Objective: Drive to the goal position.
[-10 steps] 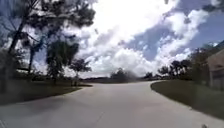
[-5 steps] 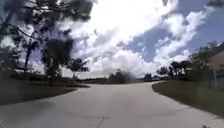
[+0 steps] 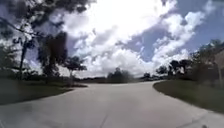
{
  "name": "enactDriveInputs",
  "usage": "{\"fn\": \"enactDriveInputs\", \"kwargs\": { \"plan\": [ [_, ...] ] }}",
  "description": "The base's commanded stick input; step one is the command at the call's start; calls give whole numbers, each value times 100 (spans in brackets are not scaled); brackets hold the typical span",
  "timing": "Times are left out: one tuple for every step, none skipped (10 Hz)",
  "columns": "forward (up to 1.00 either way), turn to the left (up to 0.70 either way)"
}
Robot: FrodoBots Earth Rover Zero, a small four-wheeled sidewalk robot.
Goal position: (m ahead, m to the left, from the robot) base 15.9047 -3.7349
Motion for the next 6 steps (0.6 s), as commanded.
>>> {"fn": "enactDriveInputs", "kwargs": {
  "plan": [
    [100, 0],
    [100, 0],
    [100, 0],
    [100, 0],
    [100, 0],
    [100, 0]
  ]
}}
